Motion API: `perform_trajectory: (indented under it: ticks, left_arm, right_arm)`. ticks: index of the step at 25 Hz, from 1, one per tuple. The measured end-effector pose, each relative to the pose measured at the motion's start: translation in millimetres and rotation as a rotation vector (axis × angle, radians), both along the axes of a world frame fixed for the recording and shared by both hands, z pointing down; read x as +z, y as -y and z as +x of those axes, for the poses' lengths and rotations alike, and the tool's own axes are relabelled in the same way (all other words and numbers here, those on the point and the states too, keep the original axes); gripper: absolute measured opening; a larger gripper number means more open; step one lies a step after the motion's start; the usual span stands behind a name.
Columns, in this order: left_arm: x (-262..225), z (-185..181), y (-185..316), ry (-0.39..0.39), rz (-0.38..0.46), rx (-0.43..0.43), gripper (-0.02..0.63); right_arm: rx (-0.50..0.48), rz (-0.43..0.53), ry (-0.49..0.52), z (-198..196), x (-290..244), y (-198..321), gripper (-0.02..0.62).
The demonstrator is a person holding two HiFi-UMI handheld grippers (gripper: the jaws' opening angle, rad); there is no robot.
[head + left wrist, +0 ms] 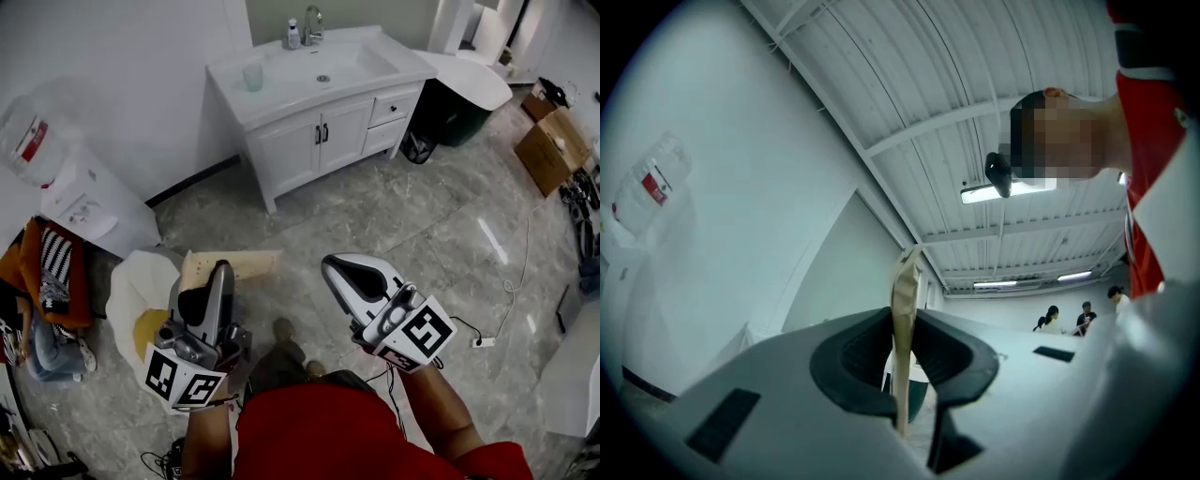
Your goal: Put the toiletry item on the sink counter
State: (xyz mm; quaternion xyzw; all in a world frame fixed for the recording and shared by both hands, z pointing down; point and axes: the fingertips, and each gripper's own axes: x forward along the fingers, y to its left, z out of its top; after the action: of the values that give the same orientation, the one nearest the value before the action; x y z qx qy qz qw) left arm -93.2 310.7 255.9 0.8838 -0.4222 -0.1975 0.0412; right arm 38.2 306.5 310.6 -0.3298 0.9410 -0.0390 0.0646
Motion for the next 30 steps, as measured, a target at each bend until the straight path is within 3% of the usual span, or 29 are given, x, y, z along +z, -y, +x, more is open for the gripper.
perform_trajectory:
  ticks: [8,23,30]
  left_arm:
    - [1.8,-11.0,63.9,-0.013,0.018,-0.004,0.071]
    - [-5.8,-52.8,283.9,-0.038,0.033,0.026,0.071]
    - [-7.6,-70.0,357.1,-0.043,0.035,0.037,0.071]
  right_arm:
    - [-0.001,0.025,-0.026,-8.7,2.3,65.9,0.029]
    - [0.023,0.007,-0.038,-50.0,-9.9,277.3,0.029]
    - [0.036,0.001,-0.051,-68.2,-11.8,344.9,0.029]
